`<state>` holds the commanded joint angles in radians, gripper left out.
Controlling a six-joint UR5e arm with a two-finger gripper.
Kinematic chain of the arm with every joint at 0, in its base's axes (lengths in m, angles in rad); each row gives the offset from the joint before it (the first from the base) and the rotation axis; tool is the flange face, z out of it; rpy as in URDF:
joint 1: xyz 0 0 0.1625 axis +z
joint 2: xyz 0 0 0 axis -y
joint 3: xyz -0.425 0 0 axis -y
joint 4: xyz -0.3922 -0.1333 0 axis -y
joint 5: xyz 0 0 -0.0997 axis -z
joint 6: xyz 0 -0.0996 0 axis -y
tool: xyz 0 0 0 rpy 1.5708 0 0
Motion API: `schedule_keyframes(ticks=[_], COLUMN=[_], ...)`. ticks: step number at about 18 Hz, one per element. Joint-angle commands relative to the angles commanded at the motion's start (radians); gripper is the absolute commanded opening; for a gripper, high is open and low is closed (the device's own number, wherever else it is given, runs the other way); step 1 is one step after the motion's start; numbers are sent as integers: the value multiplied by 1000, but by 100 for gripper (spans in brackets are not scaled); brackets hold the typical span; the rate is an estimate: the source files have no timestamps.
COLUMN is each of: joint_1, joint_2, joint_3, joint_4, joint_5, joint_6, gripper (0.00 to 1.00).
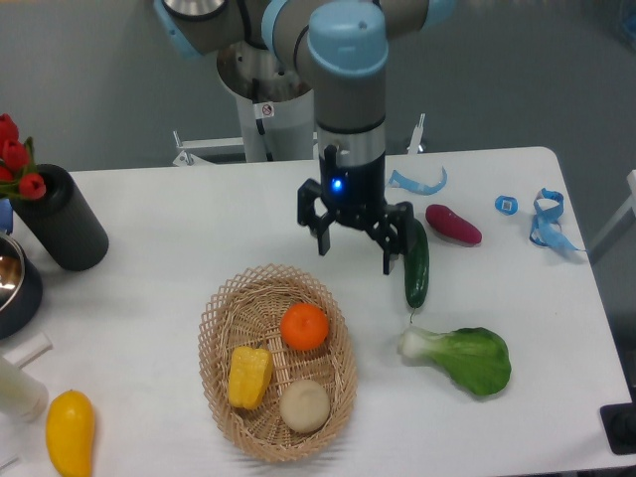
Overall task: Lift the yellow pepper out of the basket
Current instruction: 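Move the open gripper from beside the cucumber over the wicker basket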
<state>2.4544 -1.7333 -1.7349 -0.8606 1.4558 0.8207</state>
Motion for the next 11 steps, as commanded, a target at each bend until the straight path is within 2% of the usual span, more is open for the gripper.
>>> schedule_keyframes(ticks=[2, 5, 8, 11], joint_1=[-14, -21, -60, -84], joint_2=[-17, -34, -58, -103], joint_3=[3, 5, 5, 11], joint_4=[20, 22, 20, 22], joint_5=[0, 5, 6, 8], joint_6=[0, -32, -70, -142], gripper=[100, 100, 100, 100])
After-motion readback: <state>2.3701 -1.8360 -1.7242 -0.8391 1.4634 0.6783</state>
